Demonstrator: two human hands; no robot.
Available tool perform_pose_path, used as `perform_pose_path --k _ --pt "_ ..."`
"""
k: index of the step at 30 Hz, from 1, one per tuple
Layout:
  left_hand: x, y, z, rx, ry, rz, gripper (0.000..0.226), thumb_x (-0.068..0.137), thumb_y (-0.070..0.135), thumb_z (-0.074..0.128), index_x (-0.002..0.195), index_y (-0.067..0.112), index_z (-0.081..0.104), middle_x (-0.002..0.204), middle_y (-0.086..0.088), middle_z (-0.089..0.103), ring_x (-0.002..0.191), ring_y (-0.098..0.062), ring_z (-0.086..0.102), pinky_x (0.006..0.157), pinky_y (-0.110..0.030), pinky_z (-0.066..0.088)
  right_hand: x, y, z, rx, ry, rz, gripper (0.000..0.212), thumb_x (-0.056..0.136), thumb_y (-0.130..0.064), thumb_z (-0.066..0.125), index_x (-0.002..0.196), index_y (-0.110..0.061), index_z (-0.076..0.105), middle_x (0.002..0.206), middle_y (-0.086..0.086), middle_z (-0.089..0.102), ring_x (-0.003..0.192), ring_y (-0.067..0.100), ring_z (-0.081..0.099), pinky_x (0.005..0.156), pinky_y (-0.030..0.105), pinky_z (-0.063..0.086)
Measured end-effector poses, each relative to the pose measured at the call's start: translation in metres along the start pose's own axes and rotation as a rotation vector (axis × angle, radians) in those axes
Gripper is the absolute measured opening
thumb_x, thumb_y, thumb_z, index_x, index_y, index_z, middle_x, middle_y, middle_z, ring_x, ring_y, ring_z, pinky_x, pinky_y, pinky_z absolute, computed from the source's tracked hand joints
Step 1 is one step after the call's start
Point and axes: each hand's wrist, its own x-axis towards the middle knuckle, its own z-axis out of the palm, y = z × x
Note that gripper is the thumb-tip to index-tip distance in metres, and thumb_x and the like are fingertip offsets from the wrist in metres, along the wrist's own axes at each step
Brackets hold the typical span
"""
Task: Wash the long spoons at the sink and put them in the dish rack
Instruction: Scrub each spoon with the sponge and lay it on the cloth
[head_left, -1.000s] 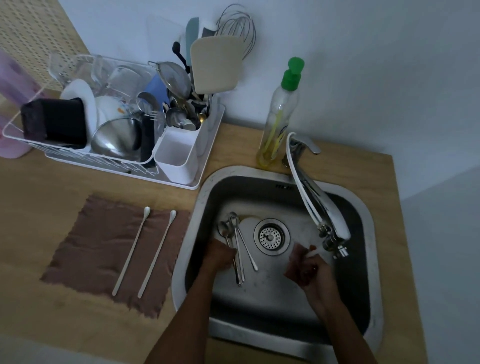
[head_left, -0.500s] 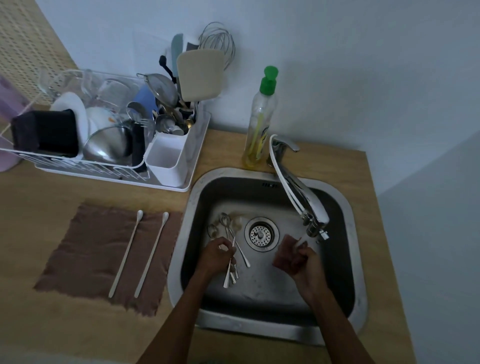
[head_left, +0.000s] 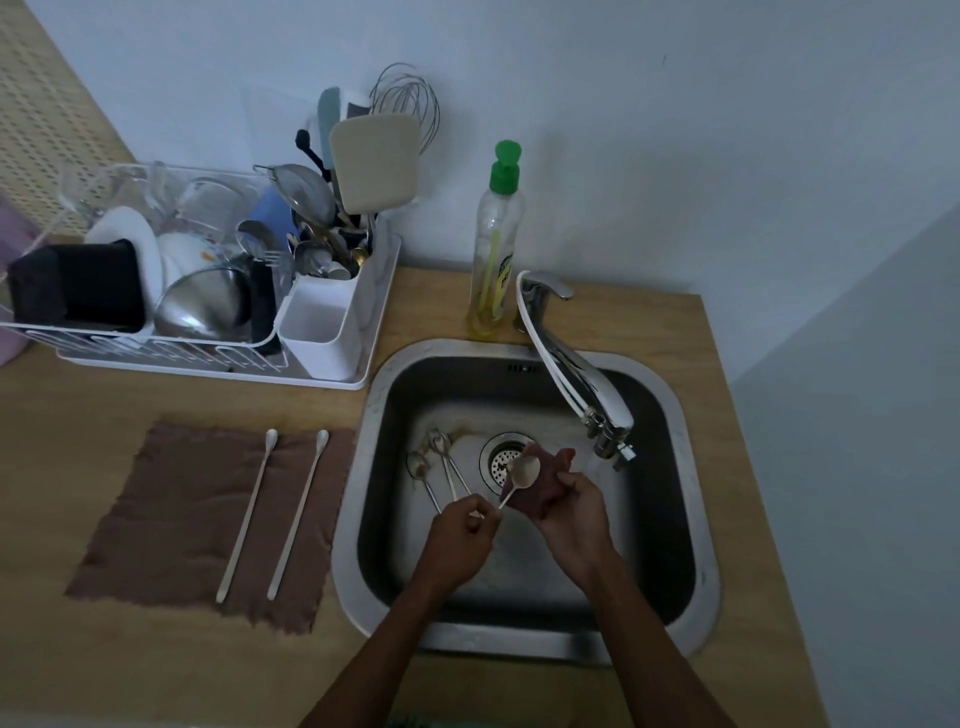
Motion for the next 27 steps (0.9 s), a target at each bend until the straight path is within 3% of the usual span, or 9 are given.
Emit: perform_pose_path --k 4,6,9,12,14,18,21,24,27 --pt "-0.004 0.008 0.003 0.058 0.022 -0.028 0.035 0.095 0.027 0.056 0.063 0.022 0.069 0.040 0.013 0.051 0.038 0.000 0.047 0.049 -0.016 0.038 -0.001 0.002 0.008 -0.069 -0.041 -0.022 0.032 0.103 -0.019 0.040 0.122 -0.011 0.065 0.121 0.017 0.068 0.112 0.031 0.062 0.098 0.044 0.046" --pt "-0.008 0.010 0.003 0.066 0.042 -0.011 0.035 0.095 0.026 0.056 0.063 0.022 0.067 0.043 0.013 0.051 0.038 0.000 0.047 0.049 -0.016 0.037 0.004 0.006 0.011 -0.277 -0.011 -0.043 0.032 0.105 -0.019 0.042 0.127 -0.003 0.060 0.122 0.020 0.067 0.112 0.033 0.063 0.100 0.047 0.049" --pt "-0.013 0.013 0.003 0.170 0.051 0.076 0.031 0.097 0.028 0.055 0.068 0.021 0.065 0.055 0.011 0.057 0.045 0.002 0.051 0.050 -0.012 0.035 0.011 0.011 0.013 -0.675 0.048 -0.180 0.028 0.102 -0.011 0.051 0.127 -0.006 0.060 0.115 0.017 0.071 0.104 0.031 0.070 0.093 0.050 0.056" --pt "-0.010 0.011 -0.006 0.307 0.076 0.128 0.030 0.095 0.035 0.056 0.073 0.020 0.070 0.066 0.010 0.066 0.056 0.001 0.057 0.059 -0.023 0.048 0.007 0.005 0.014 -0.998 0.062 -0.312 0.022 0.100 -0.010 0.054 0.119 -0.017 0.062 0.108 0.006 0.072 0.091 0.017 0.071 0.068 0.026 0.059" --pt "-0.004 0.013 -0.019 0.415 0.055 0.167 0.029 0.095 0.038 0.056 0.074 0.022 0.070 0.067 0.012 0.065 0.057 0.001 0.056 0.062 -0.023 0.049 0.007 -0.002 0.012 -1.188 0.003 -0.349 0.023 0.102 -0.012 0.051 0.121 -0.022 0.059 0.104 0.003 0.071 0.084 0.014 0.068 0.060 0.021 0.055" --pt "0.015 0.027 -0.043 0.560 -0.048 0.284 0.028 0.095 0.040 0.055 0.082 0.022 0.073 0.083 0.008 0.071 0.071 -0.004 0.061 0.072 -0.027 0.053 0.011 -0.017 0.008 -1.579 -0.093 -0.448 0.026 0.105 -0.023 0.045 0.122 -0.016 0.063 0.112 -0.001 0.070 0.100 0.014 0.067 0.088 0.033 0.055" --pt "0.027 0.039 -0.049 0.611 -0.136 0.337 0.029 0.094 0.042 0.054 0.086 0.023 0.074 0.083 0.007 0.072 0.070 -0.005 0.061 0.071 -0.031 0.055 0.014 -0.029 0.006 -1.824 -0.029 -0.472 0.040 0.106 -0.038 0.037 0.111 -0.013 0.067 0.104 0.005 0.072 0.091 0.022 0.069 0.084 0.039 0.055" --pt "0.036 0.046 -0.049 0.613 -0.144 0.358 0.028 0.094 0.042 0.056 0.084 0.023 0.075 0.082 0.007 0.072 0.066 -0.004 0.057 0.070 -0.032 0.055 0.017 -0.037 -0.001 -1.716 -0.027 -0.490 0.038 0.102 -0.044 0.046 0.109 -0.013 0.068 0.101 0.006 0.073 0.090 0.020 0.070 0.082 0.042 0.056" --pt "0.041 0.049 -0.049 0.592 -0.170 0.348 0.026 0.093 0.042 0.057 0.083 0.025 0.075 0.084 0.009 0.072 0.073 -0.005 0.061 0.074 -0.034 0.056 0.012 -0.045 0.000 -1.660 -0.108 -0.402 0.027 0.098 -0.040 0.057 0.111 -0.019 0.066 0.099 -0.001 0.072 0.088 0.012 0.067 0.077 0.028 0.052"
